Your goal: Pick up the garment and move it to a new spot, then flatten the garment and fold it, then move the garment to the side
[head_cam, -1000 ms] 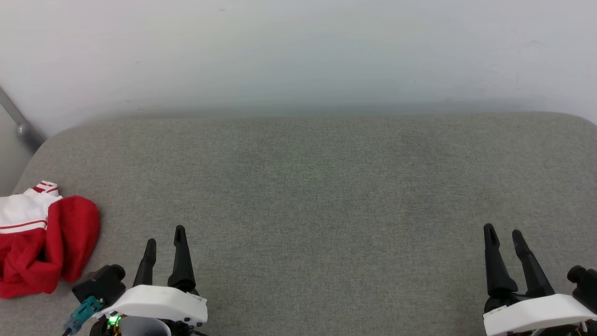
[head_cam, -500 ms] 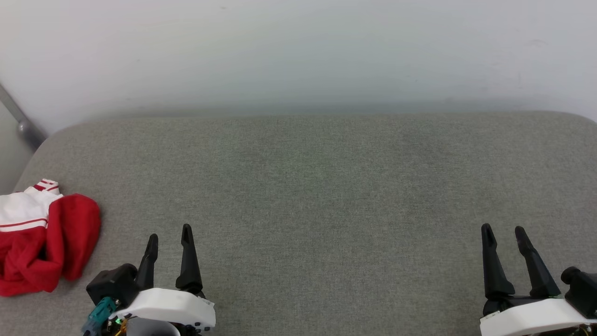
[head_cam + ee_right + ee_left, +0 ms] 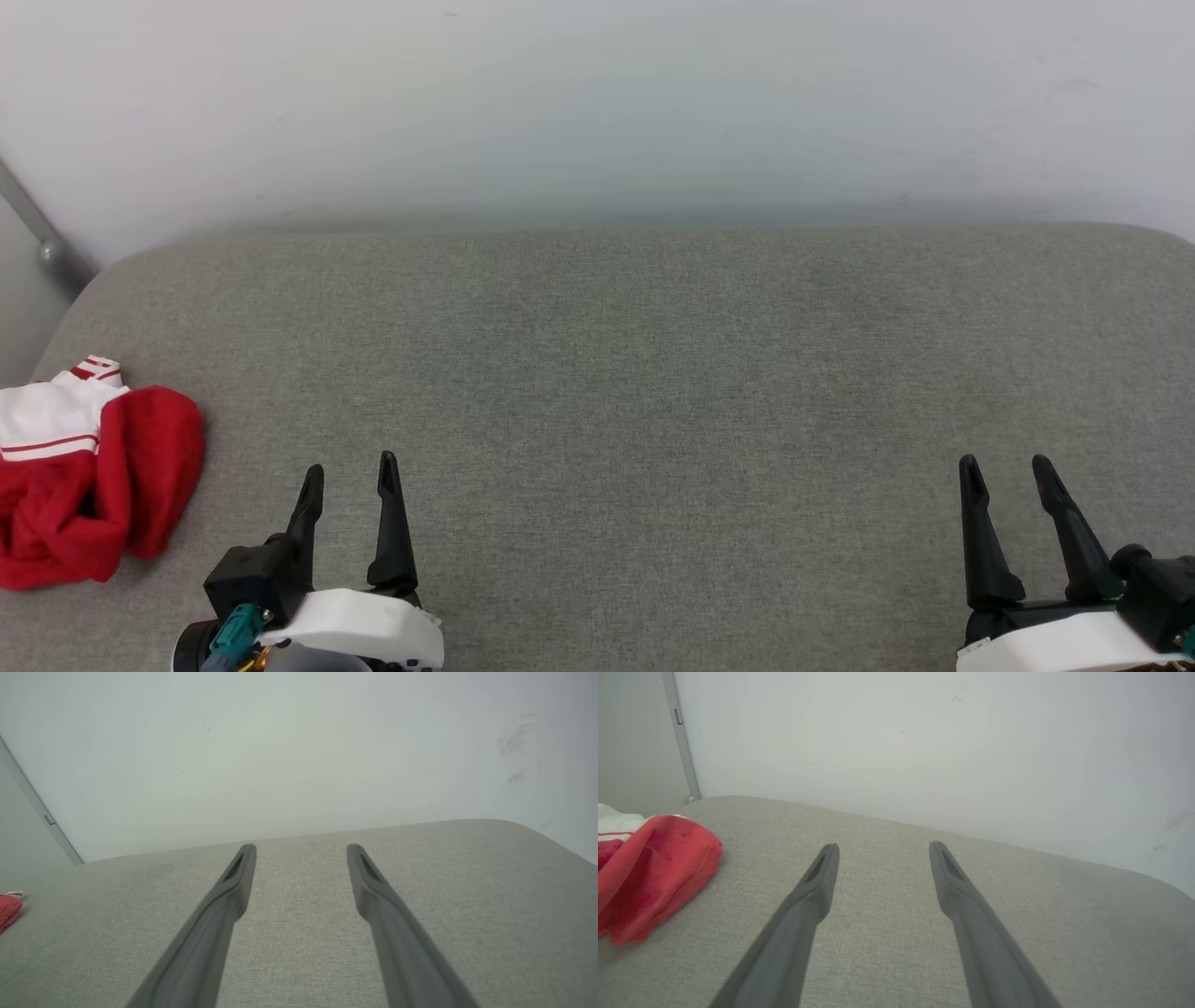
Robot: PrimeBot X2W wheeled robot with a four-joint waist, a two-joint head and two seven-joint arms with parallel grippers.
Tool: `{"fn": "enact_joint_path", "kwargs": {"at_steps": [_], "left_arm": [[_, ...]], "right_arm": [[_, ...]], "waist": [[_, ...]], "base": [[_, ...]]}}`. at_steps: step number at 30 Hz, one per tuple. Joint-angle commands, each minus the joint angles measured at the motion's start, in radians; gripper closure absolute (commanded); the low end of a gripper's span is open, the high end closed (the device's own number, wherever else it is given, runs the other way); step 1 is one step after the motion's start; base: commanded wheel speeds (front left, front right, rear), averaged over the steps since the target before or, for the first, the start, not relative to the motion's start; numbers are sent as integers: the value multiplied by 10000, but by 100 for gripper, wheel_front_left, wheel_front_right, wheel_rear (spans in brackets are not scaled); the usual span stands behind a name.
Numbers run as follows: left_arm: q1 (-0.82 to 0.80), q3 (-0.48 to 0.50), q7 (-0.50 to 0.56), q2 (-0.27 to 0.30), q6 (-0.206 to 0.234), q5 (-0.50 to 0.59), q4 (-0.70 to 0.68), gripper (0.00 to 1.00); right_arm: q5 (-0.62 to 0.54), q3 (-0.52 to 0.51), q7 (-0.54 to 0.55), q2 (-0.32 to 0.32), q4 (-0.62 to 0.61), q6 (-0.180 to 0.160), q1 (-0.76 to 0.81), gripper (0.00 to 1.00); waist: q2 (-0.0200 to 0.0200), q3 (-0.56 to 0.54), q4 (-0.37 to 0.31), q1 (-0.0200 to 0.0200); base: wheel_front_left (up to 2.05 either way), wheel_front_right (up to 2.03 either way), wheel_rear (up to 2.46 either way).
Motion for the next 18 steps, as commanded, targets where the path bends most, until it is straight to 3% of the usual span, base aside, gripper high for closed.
{"fn": "enact_joint_path", "kwargs": {"at_steps": [1, 18], "left_arm": [[42, -7, -87, 32, -10, 232, -84, 0], [261, 74, -428, -95, -201, 1321, 38, 0]], "right_arm": [[-186, 19, -101, 13, -119, -2, 112, 0], [-1063, 29, -445, 17, -317, -3, 368, 0]], "waist": [[0, -1, 8, 0], [0, -57, 91, 0]], "base": [[0, 0, 0], [0, 0, 0]]}}
